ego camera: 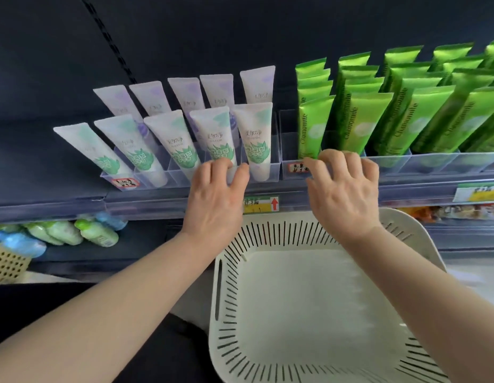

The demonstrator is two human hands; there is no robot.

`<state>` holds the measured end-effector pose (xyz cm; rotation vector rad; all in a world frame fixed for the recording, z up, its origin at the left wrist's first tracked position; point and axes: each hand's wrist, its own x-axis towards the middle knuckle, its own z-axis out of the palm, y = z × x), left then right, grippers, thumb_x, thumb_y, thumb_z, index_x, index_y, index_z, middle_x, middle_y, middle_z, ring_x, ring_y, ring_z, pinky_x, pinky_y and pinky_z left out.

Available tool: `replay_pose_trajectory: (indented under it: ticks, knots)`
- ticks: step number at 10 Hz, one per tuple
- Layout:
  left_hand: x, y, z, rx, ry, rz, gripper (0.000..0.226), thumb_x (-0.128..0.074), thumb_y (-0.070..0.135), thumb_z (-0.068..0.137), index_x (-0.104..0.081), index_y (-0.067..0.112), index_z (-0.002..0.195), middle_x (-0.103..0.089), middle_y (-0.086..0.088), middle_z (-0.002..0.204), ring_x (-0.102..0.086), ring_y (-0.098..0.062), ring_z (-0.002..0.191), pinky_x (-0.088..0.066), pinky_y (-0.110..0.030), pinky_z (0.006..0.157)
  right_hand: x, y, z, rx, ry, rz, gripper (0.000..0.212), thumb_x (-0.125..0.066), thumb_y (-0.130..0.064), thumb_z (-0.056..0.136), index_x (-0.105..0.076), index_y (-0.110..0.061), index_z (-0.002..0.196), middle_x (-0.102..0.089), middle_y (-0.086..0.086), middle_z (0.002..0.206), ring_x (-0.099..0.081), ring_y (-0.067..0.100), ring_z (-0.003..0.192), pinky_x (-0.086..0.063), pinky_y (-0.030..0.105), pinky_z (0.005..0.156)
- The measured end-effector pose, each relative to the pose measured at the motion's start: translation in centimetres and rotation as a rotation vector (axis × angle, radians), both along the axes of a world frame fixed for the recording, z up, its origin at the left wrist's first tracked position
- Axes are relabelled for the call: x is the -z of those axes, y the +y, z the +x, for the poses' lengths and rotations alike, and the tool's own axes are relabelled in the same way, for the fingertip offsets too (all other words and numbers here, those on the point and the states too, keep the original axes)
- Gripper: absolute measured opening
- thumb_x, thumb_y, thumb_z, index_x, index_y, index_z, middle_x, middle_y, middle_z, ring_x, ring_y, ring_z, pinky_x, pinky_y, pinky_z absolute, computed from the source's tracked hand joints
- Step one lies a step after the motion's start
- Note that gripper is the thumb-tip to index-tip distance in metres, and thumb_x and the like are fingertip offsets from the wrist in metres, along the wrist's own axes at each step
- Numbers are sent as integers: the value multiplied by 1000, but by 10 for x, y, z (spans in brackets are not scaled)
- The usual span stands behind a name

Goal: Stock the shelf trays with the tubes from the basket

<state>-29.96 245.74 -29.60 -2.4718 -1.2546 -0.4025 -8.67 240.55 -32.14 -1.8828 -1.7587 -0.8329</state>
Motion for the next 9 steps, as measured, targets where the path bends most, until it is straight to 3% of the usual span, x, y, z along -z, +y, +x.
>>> replay_pose_trajectory:
  ticks: [3, 5, 6, 7, 8, 9]
  knots:
    - [16, 6, -3, 6, 29, 100, 51, -57, 5, 82, -46, 3, 132, -50, -24, 116, -47, -43, 101, -44, -51, 84, 6, 1, -3, 43, 6, 1, 24, -56, -20, 87, -59, -17, 110, -58, 6, 110, -51, 30, 99, -36, 41, 79]
    - [7, -1, -10, 4, 138, 3, 70, -58, 5, 79, -30, 8, 144, -38, -20, 134, -38, -38, 117, -36, -49, 101, -5, -15, -25, 129, 95, -249, 40, -53, -30, 88, -48, -16, 125, -49, 6, 123, -45, 30, 112, -35, 46, 88]
    - [1, -20, -16, 8, 171, -116, 70, -55, 7, 82, -27, 14, 146, -29, -15, 144, -29, -35, 128, -26, -49, 110, -12, -41, -41, 146, 133, -386, 39, -47, -38, 92, -48, -17, 125, -50, 5, 125, -45, 29, 114, -36, 47, 91]
    - [-6, -51, -23, -2, 241, -203, 59, -58, 17, 87, -35, 18, 141, -28, -12, 147, -25, -33, 133, -21, -48, 113, -14, -76, -52, 108, 176, -564, 42, -40, -42, 95, -47, -17, 128, -51, 5, 125, -44, 27, 119, -36, 46, 94]
    - [-22, -85, -30, 6, 259, -331, 52, -54, 38, 93, -41, 20, 140, -33, -10, 147, -27, -32, 134, -26, -49, 111, -24, -118, -61, 95, 259, -710, 46, -40, -44, 96, -45, -17, 134, -49, 6, 132, -43, 27, 124, -35, 47, 99]
    - [-39, -123, -35, 74, 288, -583, 57, -54, 48, 93, -41, 22, 143, -40, -10, 145, -30, -32, 134, -34, -48, 107, -35, -157, -72, 62, 307, -826, 47, -40, -44, 97, -43, -18, 136, -48, 6, 133, -45, 27, 123, -37, 46, 100]
